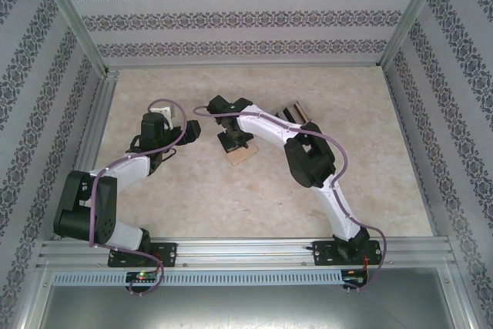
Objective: Put the credit cards into the card holder
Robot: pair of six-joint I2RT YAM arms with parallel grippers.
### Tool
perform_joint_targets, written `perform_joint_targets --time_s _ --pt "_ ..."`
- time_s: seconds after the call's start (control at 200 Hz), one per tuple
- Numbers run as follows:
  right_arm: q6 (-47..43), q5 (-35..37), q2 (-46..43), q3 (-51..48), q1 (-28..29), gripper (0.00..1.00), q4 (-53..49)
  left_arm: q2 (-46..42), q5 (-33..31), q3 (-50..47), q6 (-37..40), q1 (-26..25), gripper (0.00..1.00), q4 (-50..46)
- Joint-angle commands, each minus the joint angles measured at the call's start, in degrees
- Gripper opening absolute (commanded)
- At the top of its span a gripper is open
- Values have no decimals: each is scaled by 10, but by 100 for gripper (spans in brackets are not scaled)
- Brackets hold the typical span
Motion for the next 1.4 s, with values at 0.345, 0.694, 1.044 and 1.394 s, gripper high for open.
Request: perform_joint_targets --time_s 0.345,0.694,1.044,1.394 --pt "32 -176 -144 -139 -48 0 146 -13 -55 3 -33 -8 100 -18" --pt "74 -370 -174 -202 -76 0 241 -41 -52 -12 -94 -22 100 -33" --pt "156 -552 -187 -238 -102 0 371 -102 101 -31 -153 -28 100 -27" --pt "51 -279 -152 -181 -80 10 181 -157 74 -61 -143 -27 100 -82"
